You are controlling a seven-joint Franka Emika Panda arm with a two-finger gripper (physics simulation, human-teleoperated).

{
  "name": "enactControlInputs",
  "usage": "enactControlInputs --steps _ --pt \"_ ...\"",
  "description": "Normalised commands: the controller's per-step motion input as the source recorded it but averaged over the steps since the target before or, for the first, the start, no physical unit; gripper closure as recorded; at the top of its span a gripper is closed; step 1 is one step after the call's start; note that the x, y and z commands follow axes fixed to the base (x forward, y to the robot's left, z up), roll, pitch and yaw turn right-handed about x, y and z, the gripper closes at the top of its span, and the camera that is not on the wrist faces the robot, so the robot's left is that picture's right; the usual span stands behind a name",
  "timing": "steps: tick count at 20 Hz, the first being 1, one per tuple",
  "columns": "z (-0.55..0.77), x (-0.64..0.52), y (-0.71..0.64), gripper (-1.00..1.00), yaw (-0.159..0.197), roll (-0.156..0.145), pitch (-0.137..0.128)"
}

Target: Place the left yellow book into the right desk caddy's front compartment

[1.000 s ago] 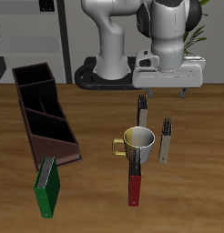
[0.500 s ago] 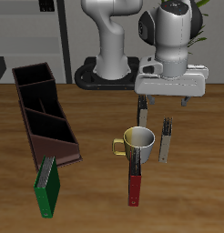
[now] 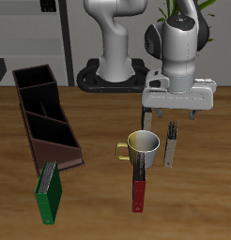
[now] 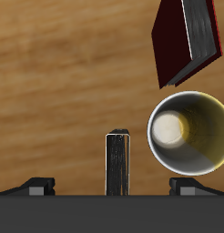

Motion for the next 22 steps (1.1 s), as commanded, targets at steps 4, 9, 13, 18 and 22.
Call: enactControlInputs --steps 4,9,13,18,22 --pt "-0.09 -0.01 0.15 -1.00 -0.006 0.013 -0.026" --pt "-0.17 0.02 0.05 -1.00 0.006 0.010 -0.005" --pt "-0.13 0.03 0.00 -1.00 -0.006 0.003 0.010" --pt "-0.10 0.01 0.04 -1.00 -0.015 0.006 0.013" --pt "-0.16 0.02 0.02 -1.00 -0.019 0.006 0.020"
